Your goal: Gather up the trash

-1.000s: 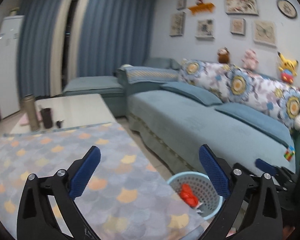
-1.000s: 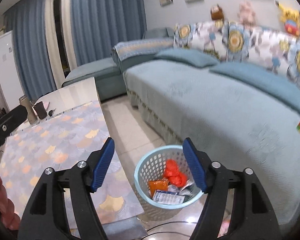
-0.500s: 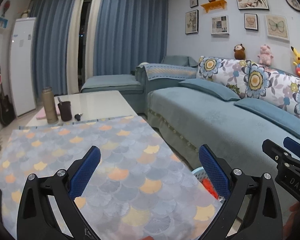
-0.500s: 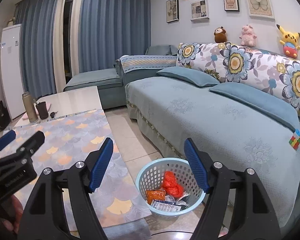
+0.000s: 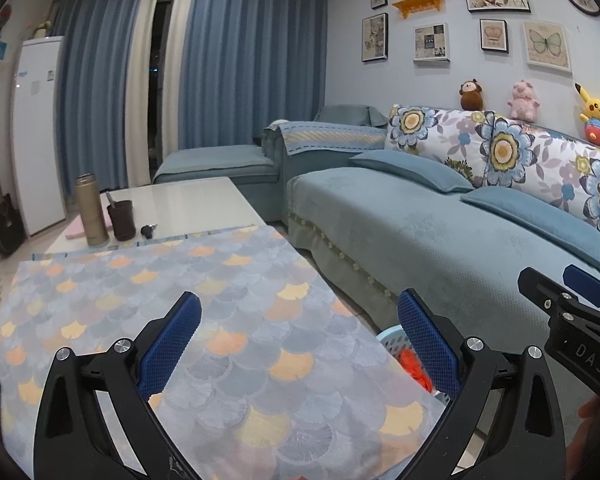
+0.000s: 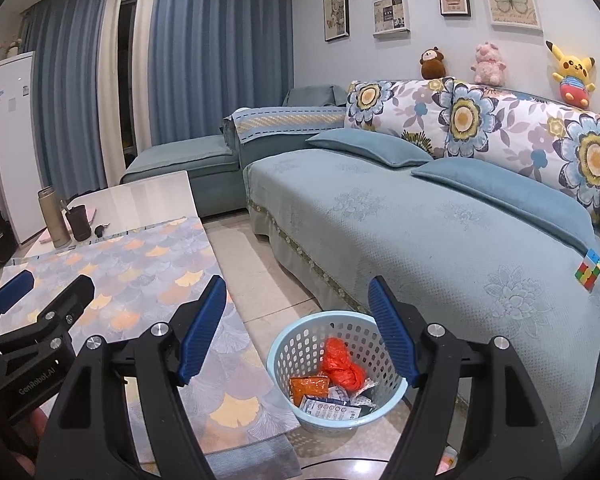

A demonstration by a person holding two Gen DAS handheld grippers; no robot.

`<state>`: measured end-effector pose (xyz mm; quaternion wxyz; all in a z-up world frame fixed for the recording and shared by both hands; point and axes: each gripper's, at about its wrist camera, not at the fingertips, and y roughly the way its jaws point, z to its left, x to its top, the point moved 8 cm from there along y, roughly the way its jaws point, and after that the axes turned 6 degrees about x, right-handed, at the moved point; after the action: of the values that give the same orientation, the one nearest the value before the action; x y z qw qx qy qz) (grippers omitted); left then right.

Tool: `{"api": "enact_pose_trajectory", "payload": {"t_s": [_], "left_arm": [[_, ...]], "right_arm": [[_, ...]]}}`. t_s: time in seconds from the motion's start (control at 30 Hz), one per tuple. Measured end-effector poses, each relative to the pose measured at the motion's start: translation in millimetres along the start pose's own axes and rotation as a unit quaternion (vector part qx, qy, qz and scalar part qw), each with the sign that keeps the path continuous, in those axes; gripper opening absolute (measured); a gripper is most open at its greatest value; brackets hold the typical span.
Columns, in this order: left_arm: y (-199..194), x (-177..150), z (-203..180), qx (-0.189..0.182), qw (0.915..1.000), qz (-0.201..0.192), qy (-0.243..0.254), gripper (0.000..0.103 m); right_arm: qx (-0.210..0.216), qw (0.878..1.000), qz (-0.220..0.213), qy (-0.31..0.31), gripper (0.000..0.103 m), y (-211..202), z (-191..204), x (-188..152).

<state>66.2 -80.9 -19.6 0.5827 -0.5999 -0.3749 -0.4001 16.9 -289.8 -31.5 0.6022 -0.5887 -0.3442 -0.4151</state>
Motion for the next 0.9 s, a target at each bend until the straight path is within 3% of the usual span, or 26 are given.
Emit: {"api": "enact_pose_trajectory", "payload": {"t_s": [0.9], "left_arm": [[-0.6,0.6,1.5,0.002,1.0,0.0,-0.002,0.095]], "right_arm": [[0.001,1.0,-0.005,-0.007,0.073,-3.1,6.3,1.1]]}}
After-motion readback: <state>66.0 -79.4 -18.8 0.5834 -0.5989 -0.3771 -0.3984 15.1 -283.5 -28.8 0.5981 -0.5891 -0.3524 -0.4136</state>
